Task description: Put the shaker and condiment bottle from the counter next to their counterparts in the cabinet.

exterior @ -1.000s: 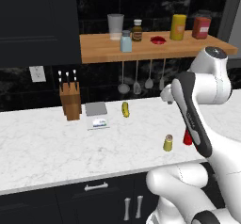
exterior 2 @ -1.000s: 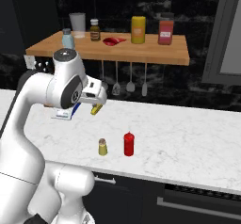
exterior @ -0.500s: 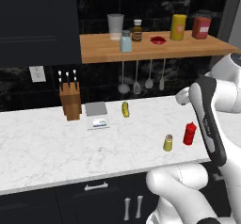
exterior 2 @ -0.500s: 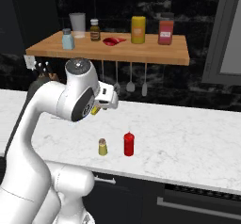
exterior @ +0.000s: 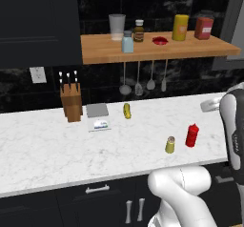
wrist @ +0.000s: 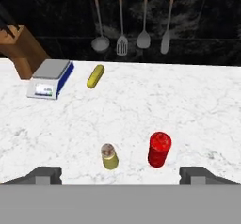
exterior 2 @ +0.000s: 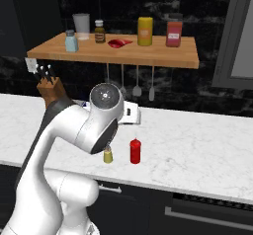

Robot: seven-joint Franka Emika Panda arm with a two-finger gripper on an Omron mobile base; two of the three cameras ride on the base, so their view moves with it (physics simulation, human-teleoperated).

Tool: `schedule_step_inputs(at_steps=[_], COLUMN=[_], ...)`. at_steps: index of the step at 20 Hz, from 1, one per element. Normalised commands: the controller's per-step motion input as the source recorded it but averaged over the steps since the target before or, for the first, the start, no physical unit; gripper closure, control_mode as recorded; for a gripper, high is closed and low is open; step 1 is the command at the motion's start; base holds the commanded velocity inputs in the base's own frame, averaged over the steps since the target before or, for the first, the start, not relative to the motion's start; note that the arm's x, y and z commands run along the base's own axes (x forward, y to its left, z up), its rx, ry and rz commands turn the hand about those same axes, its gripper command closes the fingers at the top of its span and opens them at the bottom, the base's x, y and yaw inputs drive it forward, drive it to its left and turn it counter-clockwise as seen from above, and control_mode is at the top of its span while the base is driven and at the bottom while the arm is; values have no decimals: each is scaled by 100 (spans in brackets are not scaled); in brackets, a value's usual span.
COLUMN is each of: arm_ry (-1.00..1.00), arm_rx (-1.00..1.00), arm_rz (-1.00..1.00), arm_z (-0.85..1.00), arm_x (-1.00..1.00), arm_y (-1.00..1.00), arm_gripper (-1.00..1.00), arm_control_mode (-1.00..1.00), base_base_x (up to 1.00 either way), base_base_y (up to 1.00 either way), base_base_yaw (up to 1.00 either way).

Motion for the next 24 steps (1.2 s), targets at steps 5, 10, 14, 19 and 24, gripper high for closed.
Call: schedule_step_inputs(at_steps=[5,10,14,19,24], arm_ry=[-11,-11,-11,-15,-26], arm_rx=[8,8,9,0,-7], arm_rz=[11,23,31,31,32], arm_z=[0,-5,-22,-46,-41], arm_x=[-22,-2,-6,-17,0], arm_y=[-49,-41,-48,-35,-10], arm_gripper=[-100,-100,-100,-100,-100], arm_control_mode=[-100,-100,-100,-100,-100], base_base_x=[0,0,0,0,0], base_base_y=[0,0,0,0,0], base_base_yaw=[0,0,0,0,0])
